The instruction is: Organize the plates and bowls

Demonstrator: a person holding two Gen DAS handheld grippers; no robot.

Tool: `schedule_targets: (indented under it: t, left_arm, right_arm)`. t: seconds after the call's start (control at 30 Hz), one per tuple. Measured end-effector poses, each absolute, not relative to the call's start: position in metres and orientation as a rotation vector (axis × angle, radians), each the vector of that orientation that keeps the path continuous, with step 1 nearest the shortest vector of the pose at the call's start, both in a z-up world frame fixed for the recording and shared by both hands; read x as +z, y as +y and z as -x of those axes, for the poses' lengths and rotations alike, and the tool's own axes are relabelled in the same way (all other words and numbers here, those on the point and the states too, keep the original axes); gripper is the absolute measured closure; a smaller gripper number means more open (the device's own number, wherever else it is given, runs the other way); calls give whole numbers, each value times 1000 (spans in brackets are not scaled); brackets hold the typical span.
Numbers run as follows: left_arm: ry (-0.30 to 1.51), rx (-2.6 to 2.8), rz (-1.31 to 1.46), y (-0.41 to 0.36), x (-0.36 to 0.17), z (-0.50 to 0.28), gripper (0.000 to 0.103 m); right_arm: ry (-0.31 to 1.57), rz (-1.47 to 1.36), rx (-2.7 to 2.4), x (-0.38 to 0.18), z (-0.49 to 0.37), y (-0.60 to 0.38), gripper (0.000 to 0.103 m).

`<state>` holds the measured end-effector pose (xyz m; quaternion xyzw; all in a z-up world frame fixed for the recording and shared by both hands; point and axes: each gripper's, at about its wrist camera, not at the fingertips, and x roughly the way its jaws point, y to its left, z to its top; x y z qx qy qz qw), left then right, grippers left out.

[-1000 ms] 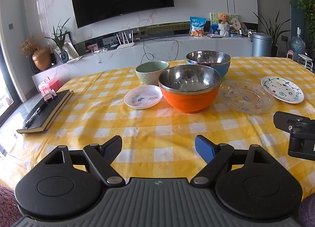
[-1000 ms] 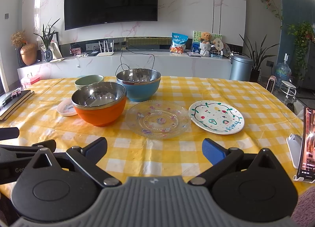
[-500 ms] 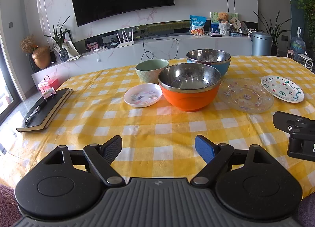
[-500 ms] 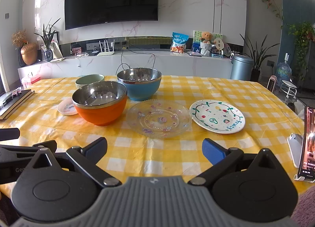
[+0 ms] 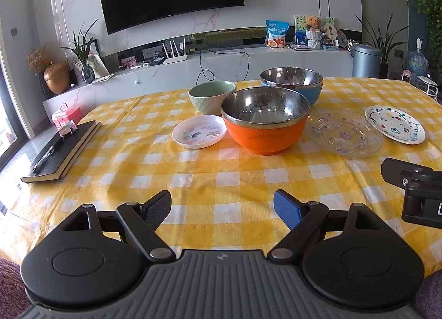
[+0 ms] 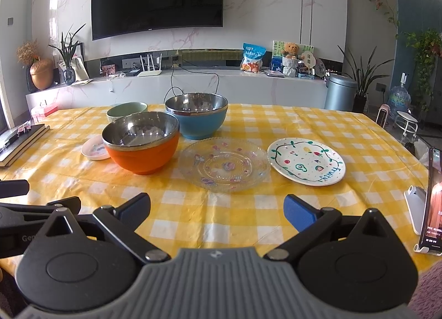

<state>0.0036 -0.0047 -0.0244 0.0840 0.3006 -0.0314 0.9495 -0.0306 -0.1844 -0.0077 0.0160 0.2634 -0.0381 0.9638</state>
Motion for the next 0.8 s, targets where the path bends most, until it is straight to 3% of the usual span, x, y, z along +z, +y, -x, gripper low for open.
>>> schedule_targets:
  t: [0.17, 0.67, 0.8]
  left_arm:
    - [639, -100, -126, -1, -19, -5, 5]
    - [737, -154, 22, 19, 20, -64, 29]
    - [748, -141, 30, 19, 25, -87, 33]
  right_arm:
    - [540, -30, -84, -6, 27, -184, 3]
    - [597, -165, -35, 25, -23, -197, 3]
    - [616, -170, -41, 33, -54, -196, 15]
